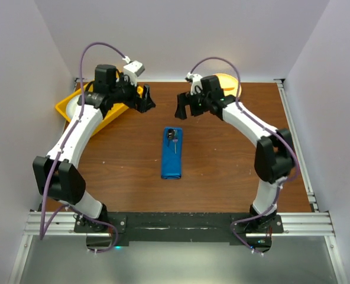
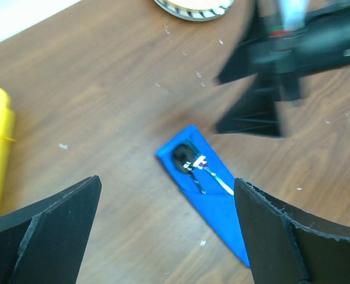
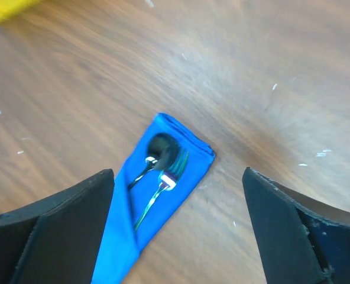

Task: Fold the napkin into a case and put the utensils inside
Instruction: Reset both arms

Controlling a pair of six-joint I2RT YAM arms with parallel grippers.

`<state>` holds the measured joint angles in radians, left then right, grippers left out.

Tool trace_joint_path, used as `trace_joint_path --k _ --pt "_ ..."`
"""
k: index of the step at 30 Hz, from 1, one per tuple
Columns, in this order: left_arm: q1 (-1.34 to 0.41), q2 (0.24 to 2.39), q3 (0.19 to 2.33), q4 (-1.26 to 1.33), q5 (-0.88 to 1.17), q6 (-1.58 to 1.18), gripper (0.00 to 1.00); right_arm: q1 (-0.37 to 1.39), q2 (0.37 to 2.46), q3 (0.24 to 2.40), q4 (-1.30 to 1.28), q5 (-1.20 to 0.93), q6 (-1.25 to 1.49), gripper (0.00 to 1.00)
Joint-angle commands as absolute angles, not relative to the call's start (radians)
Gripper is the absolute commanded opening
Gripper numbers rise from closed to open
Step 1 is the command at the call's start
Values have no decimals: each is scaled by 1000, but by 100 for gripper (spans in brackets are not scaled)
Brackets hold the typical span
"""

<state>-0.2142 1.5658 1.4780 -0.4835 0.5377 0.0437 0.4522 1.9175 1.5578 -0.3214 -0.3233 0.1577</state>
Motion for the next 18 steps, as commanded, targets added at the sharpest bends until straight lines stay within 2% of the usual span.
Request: trace_joint_path --k 1,6,12,18 --pt "-178 1556 1591 -610 493 121 100 434 1689 1573 -422 -249 38 98" --pt "-170 1471 1516 -627 413 166 100 387 1508 1438 -509 -190 15 98" --pt "-170 1436 1373 -658 384 130 100 283 1229 1112 -499 -190 35 98" --pt "-170 1371 1192 -603 354 124 100 189 1082 925 -495 -198 35 98"
